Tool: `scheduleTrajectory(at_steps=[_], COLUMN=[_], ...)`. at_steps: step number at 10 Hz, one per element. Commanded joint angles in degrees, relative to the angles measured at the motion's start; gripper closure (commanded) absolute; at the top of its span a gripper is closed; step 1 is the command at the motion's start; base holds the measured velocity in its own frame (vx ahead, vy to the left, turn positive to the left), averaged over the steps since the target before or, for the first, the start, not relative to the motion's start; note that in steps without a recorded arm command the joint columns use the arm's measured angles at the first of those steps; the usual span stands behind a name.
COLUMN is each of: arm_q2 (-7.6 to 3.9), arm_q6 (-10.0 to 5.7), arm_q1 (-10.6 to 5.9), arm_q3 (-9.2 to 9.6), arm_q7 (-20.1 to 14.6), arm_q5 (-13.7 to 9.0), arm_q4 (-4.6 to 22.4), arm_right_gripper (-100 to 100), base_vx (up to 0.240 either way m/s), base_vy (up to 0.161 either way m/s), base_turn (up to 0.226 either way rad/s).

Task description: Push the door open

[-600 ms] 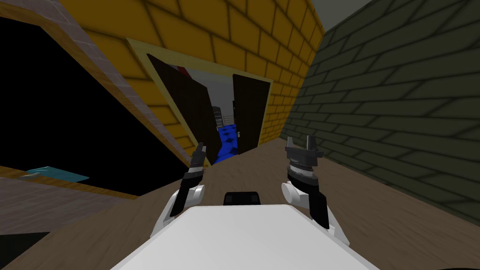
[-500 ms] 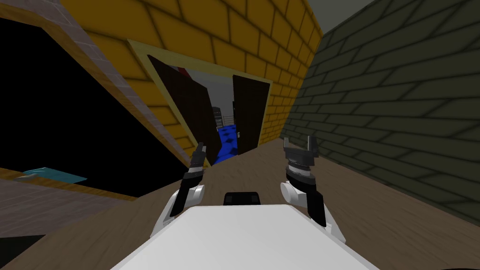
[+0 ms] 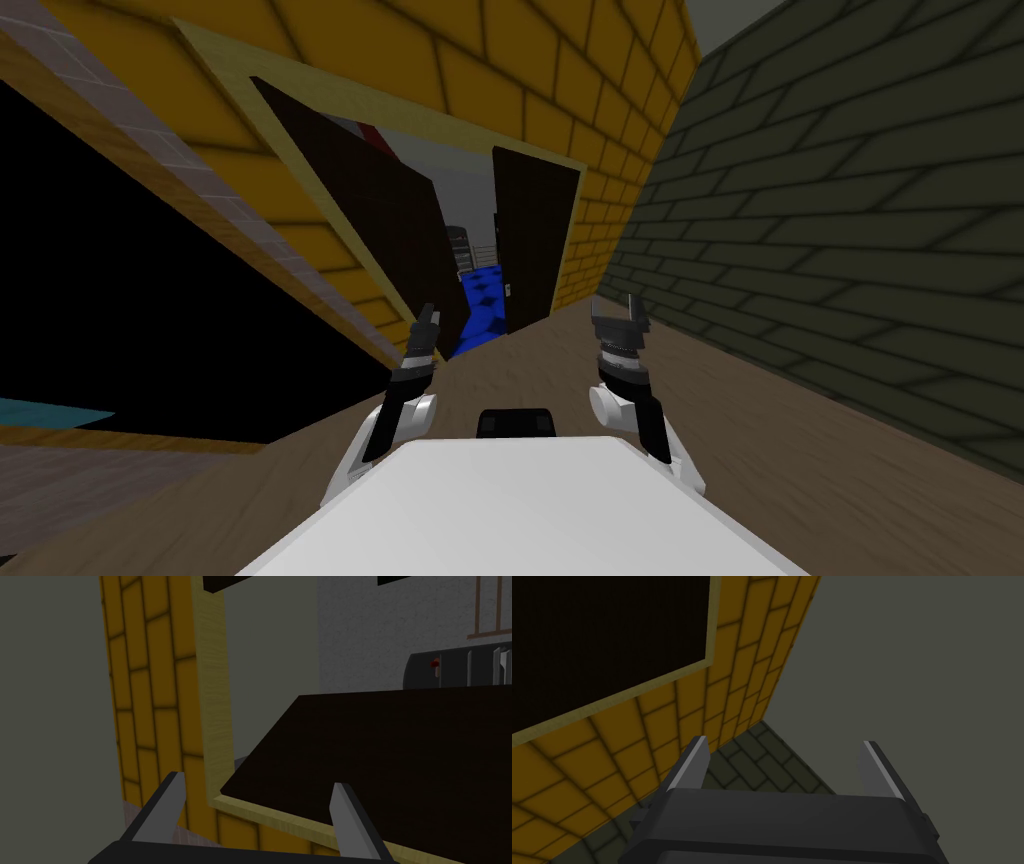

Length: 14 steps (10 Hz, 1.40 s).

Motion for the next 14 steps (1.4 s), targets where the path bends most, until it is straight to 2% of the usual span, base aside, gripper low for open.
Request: scheduleTrajectory(at_steps=[1,11,13,14], arm_q2=[-0.28,-1.82,-2.12,-2.42], arm_q6=[-0.07,-1.22,-1.49,-1.76], arm_q1=[-1.07,-5.38,-6.39,-7.41], arm_q3=[1.55,7.02,8.31,9.6], arm_q7=[0.13,0.19,0.2,0.21], arm_q5=[0.24,0.65,0.75,0.85], arm_q4=[2.49,13.77,16.43,19.05], arm_right_gripper=[-100,-100,-100,-100], base_vx=[0.163,0.103,0.087,0.127], base_vy=[0.004,0.013,0.004,0.017], base_turn=[-0.051,-0.03,-0.032,-0.075])
